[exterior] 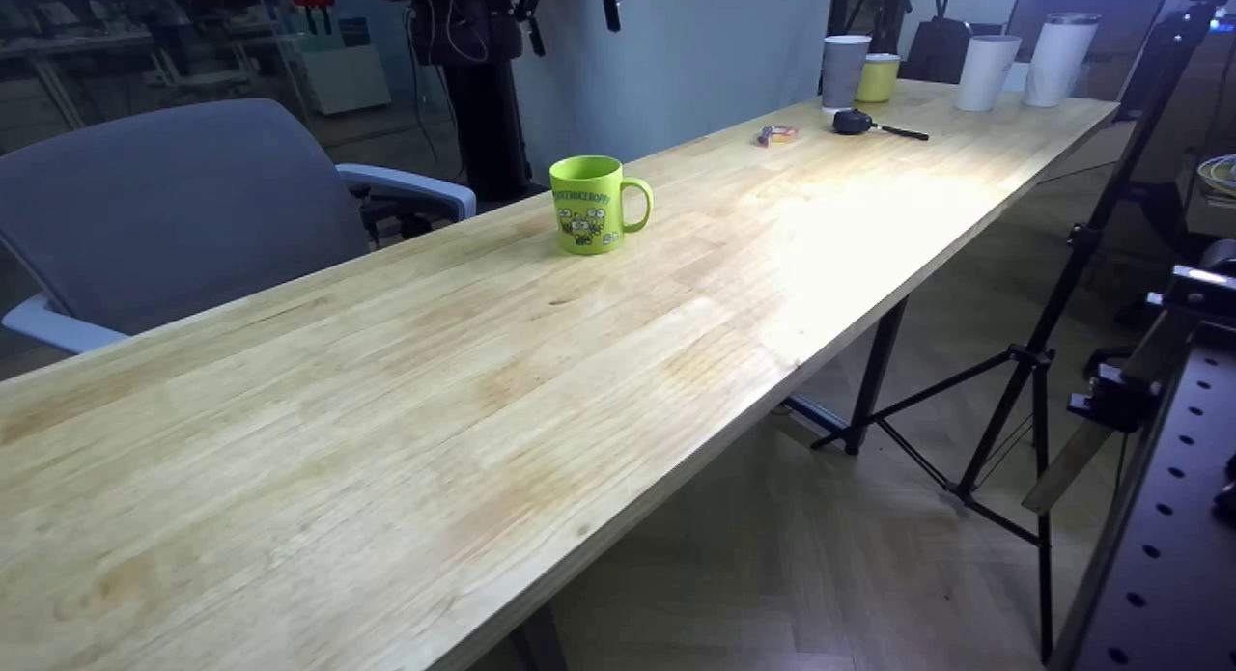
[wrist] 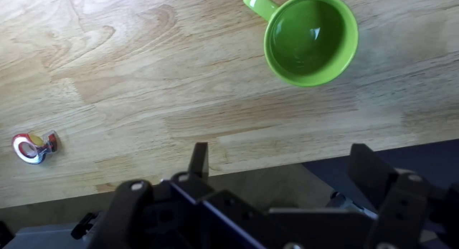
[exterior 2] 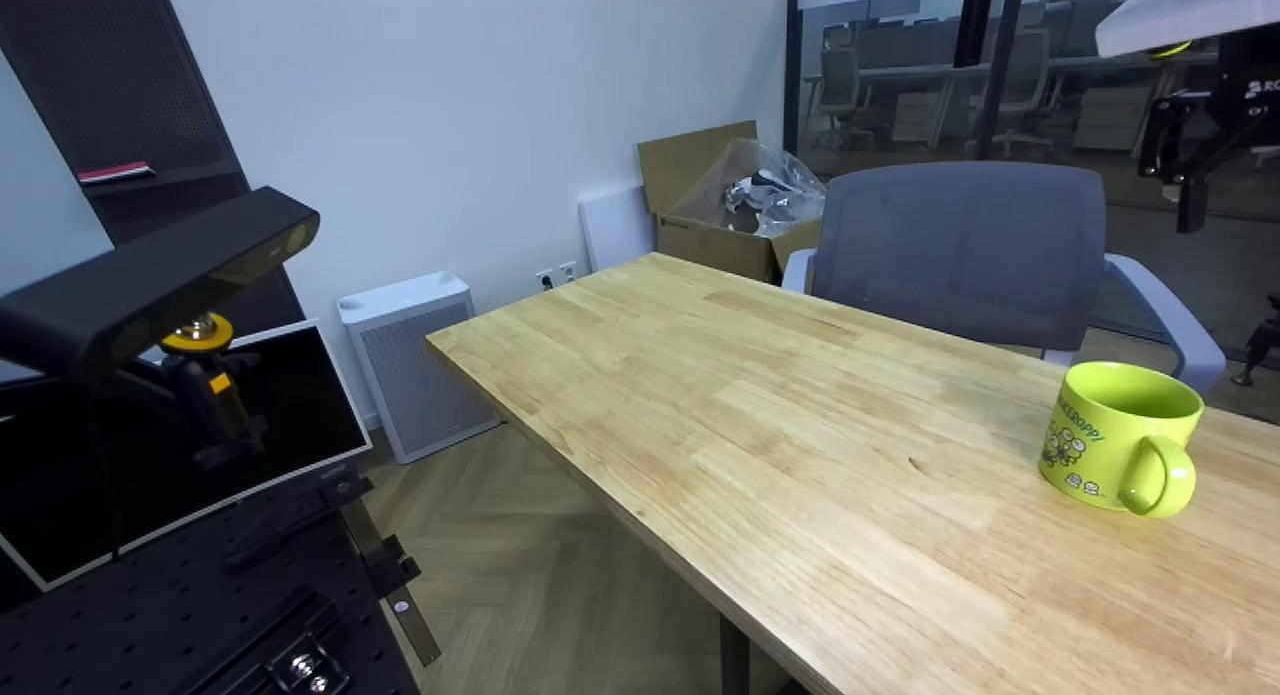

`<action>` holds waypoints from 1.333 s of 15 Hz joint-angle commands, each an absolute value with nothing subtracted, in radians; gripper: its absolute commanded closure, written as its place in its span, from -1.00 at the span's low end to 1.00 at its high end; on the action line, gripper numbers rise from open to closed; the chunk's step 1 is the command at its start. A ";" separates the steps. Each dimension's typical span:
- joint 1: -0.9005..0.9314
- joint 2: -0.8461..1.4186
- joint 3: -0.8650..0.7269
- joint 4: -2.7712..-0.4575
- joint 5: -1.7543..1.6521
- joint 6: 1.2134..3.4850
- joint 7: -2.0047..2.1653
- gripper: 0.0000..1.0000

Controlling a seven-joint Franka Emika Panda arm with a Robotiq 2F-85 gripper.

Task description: Pick up the cup and slightly move it to the left. Pick up the cup and move it forward. Pick up the cup and move it to the left.

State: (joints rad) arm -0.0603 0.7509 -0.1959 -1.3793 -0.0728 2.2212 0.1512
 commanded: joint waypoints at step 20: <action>-0.052 0.690 -0.091 -1.667 0.002 2.356 0.138 -1.00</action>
State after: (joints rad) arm -0.0322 0.7233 -0.1043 -1.6096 -0.0197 2.3290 0.1478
